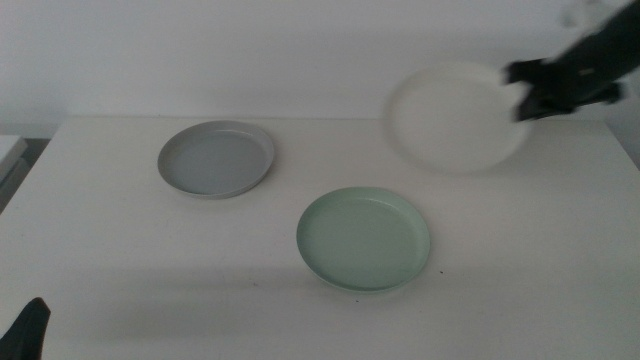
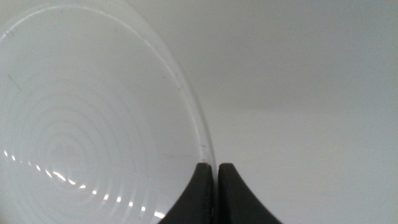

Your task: Stack the three bowls on top of each other.

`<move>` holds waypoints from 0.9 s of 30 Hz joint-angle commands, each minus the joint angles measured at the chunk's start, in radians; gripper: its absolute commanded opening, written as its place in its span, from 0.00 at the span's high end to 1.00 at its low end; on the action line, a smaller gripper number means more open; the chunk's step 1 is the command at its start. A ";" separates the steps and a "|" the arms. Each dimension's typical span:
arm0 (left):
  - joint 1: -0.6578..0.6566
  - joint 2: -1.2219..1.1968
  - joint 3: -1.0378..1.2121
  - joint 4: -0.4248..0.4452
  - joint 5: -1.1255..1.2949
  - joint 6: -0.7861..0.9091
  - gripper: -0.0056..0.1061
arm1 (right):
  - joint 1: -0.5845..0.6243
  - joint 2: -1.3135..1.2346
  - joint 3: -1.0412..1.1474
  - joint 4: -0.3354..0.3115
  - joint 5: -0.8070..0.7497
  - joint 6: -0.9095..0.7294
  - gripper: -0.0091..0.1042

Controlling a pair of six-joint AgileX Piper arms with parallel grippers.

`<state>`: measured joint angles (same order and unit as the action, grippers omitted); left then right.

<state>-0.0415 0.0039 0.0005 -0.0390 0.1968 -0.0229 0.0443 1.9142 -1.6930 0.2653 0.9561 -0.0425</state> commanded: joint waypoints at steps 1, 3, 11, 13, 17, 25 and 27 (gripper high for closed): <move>0.002 -0.004 0.000 -0.003 -0.015 -0.004 0.11 | 0.073 -0.014 0.031 -0.002 -0.015 -0.008 0.94; 0.002 -0.004 0.000 -0.003 -0.015 -0.004 0.11 | 0.131 -0.012 0.062 -0.002 -0.024 -0.006 0.94; 0.002 -0.004 0.000 -0.003 -0.015 -0.004 0.11 | 0.250 -0.012 0.203 0.003 -0.110 -0.003 0.94; 0.002 -0.004 0.000 -0.003 -0.015 -0.004 0.11 | 0.267 -0.012 0.223 0.006 -0.142 -0.001 0.94; 0.002 -0.004 0.000 -0.003 -0.015 -0.004 0.11 | 0.285 -0.012 0.266 0.010 -0.174 0.008 0.94; 0.002 -0.004 0.000 -0.003 -0.015 -0.004 0.11 | 0.289 0.011 0.295 0.037 -0.245 0.008 0.94; 0.002 -0.004 0.000 -0.003 -0.015 -0.004 0.11 | 0.295 0.031 0.295 0.037 -0.252 0.008 0.94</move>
<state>-0.0415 0.0039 0.0005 -0.0390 0.1968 -0.0229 0.3311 1.9331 -1.4004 0.2935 0.7238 -0.0359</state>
